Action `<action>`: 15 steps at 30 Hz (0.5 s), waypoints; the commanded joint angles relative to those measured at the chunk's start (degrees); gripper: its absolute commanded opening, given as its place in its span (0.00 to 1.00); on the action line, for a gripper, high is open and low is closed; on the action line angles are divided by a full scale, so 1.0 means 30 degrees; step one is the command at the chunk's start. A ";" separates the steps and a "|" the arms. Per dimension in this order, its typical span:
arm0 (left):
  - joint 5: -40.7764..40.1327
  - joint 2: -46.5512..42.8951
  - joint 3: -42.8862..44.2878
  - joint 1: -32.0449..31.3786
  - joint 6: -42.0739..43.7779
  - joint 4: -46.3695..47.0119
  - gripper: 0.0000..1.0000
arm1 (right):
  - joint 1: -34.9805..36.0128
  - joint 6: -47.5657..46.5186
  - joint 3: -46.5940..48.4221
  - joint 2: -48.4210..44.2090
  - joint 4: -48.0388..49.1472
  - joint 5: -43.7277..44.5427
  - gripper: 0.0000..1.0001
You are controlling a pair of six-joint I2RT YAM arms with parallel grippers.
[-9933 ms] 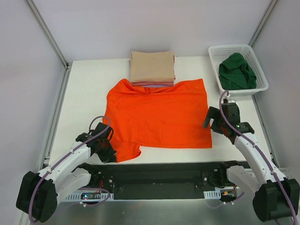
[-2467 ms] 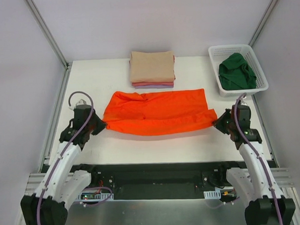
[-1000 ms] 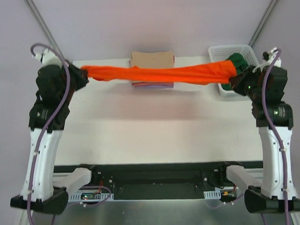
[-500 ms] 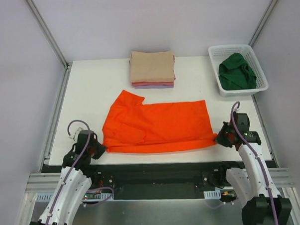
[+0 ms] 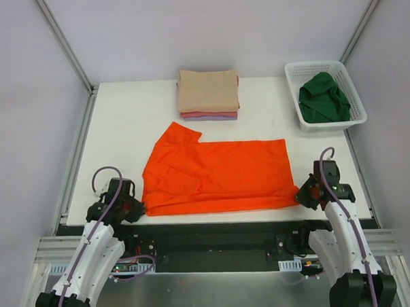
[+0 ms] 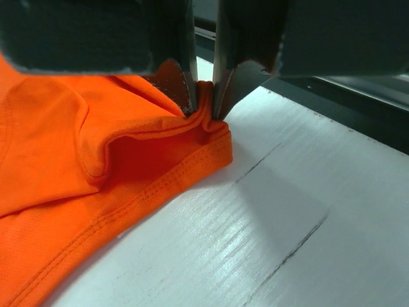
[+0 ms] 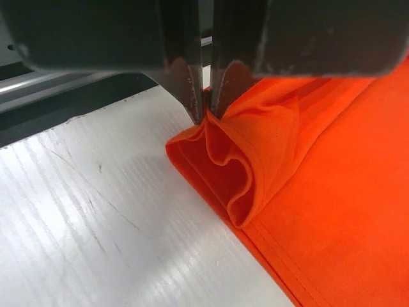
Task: Fold and stack the t-shirts
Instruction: Fold the flattened tshirt in 1/3 of the way
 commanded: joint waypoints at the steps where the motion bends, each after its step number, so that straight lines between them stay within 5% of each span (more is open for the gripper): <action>1: -0.0724 -0.0373 0.1080 0.0206 -0.0576 -0.1165 0.16 | -0.0148 0.1987 0.0329 -0.1597 -0.1997 0.1936 0.11; 3: -0.0841 -0.0724 0.1606 0.0206 -0.0284 -0.1398 0.30 | -0.0148 0.2222 0.0593 -0.2095 -0.2818 0.2200 0.16; 5: -0.0929 -0.1192 0.2018 0.0206 -0.0078 -0.1690 0.52 | -0.0148 0.2398 0.0739 -0.2651 -0.3347 0.2348 0.39; 7: -0.1047 -0.1748 0.2369 0.0206 -0.0165 -0.1955 0.95 | -0.0148 0.2720 0.1060 -0.3413 -0.3874 0.2347 0.63; 8: -0.1018 -0.2071 0.2603 0.0206 -0.0136 -0.1956 0.99 | -0.0148 0.2779 0.1323 -0.3822 -0.4254 0.2551 0.81; 9: -0.1018 -0.2364 0.2954 0.0206 -0.0078 -0.1985 0.99 | -0.0148 0.2751 0.1819 -0.4116 -0.4635 0.2872 0.89; 15: -0.0174 -0.3013 0.5297 0.0206 0.1384 -0.1723 0.99 | -0.0148 -0.0406 0.4195 -0.5378 -0.4818 0.1828 1.00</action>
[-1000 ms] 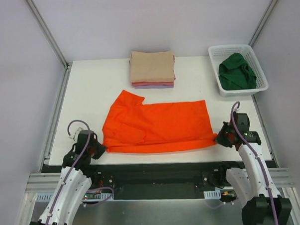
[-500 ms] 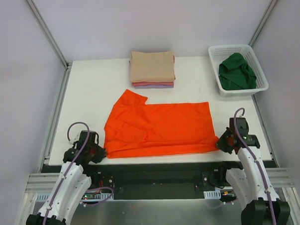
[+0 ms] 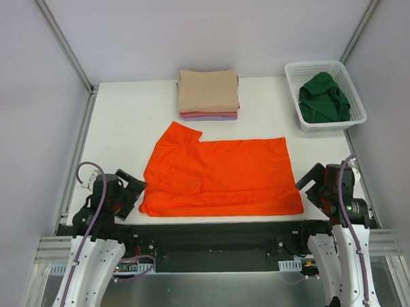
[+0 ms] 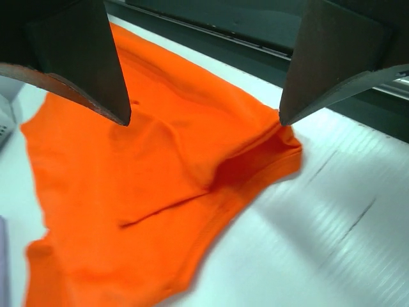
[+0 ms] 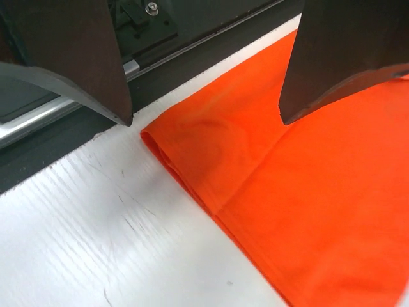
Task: Fold and stack the t-shirts
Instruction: Fold the flattened tshirt in 1/3 of the way
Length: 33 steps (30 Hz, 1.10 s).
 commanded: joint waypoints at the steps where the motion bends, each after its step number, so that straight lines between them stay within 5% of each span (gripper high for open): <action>1: 0.1031 0.0353 0.2137 0.0206 0.1756 0.0302 0.99 | -0.0097 -0.2590 0.1858 -0.0374 -0.0663 -0.1461 0.99; 6: 0.6742 0.3951 0.2172 0.0118 0.3519 0.4283 0.99 | -0.0068 -0.3562 0.0662 0.1468 0.2759 -0.7494 0.96; 9: 0.6610 0.6151 0.2198 -0.0932 0.3754 0.5869 0.99 | 0.0049 -0.3093 -0.0569 0.2787 0.4989 -0.9232 0.96; 13: 0.4058 0.8115 0.2142 -0.3599 0.3638 0.7421 0.99 | 0.0226 -0.3151 -0.1420 0.5215 0.6485 -0.8036 0.96; 25: 0.1362 1.4504 0.0326 -0.3574 0.3931 0.9007 0.99 | 0.0226 -0.3591 -0.2389 1.0611 1.0650 -0.4668 0.96; 33: -0.0719 1.3719 -0.1052 -0.2724 0.2261 0.6845 0.99 | 0.0226 -0.3414 -0.2067 0.9884 0.9128 -0.2905 0.96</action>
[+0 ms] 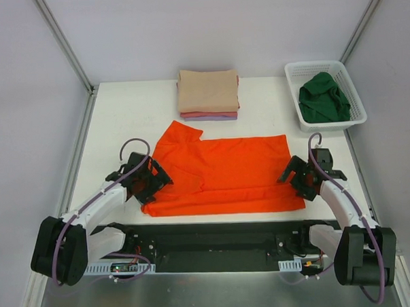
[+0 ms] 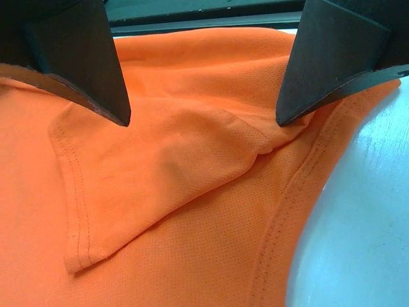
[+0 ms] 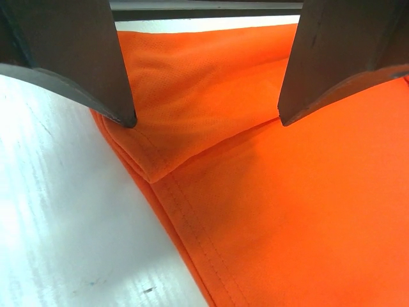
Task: Fold and stack the t-shirts
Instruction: Fold the flattened tshirt in 1/3 of the way
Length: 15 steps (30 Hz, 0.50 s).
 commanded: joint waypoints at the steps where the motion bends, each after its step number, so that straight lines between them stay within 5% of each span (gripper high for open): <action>1: -0.2513 -0.0795 -0.1417 0.0423 -0.0487 -0.2572 0.99 | 0.0000 -0.0485 0.0206 -0.0922 -0.0906 0.1613 0.96; 10: -0.3007 -0.4957 0.1185 0.0423 0.0331 -0.4742 0.99 | 0.0000 -0.3035 0.2488 -0.3532 0.0644 -0.2197 0.96; 15: -0.5026 -0.3853 0.5048 0.0423 0.1854 -0.4568 0.99 | 0.0000 -0.2334 0.3922 -0.2336 0.3454 -0.3660 0.96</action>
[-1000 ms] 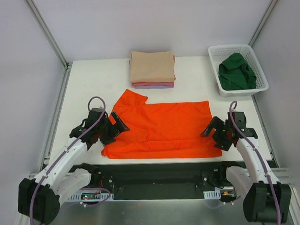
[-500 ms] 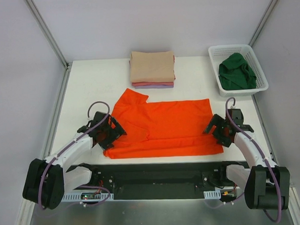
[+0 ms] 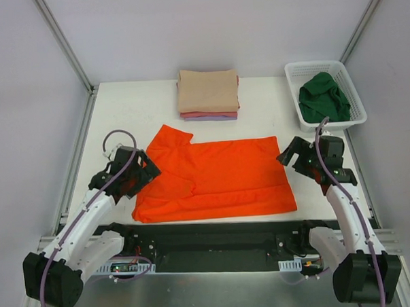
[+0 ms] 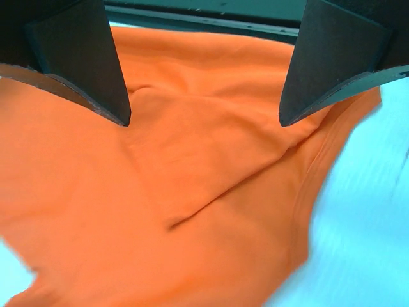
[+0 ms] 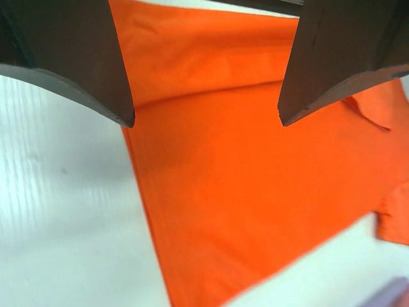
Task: Fold and stack the t-shirts
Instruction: Fold the flattened tshirt in 1/3 of the way, then grap the side of the flattened tshirt furthest away from the robot with both arms
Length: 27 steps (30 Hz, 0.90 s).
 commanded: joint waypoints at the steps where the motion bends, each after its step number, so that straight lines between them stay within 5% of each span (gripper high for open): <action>1: -0.2837 0.1781 0.4360 0.0154 0.2095 -0.0160 0.99 | -0.0008 -0.0060 0.2191 0.1468 0.3114 -0.1994 0.96; 6: -0.3604 0.8366 1.0776 0.0533 0.5989 0.0221 0.99 | 0.0547 -0.1433 0.5383 0.5217 0.2854 -0.1618 0.96; 14: 0.0410 1.8917 1.9362 0.2906 1.1060 0.0310 0.99 | 0.1545 -0.4071 1.0307 1.1371 0.1009 0.0492 0.96; 27: 0.2994 2.7012 2.5258 0.3113 1.2415 0.0016 0.68 | 0.1545 -0.5304 1.1072 1.4628 0.0657 0.1372 0.96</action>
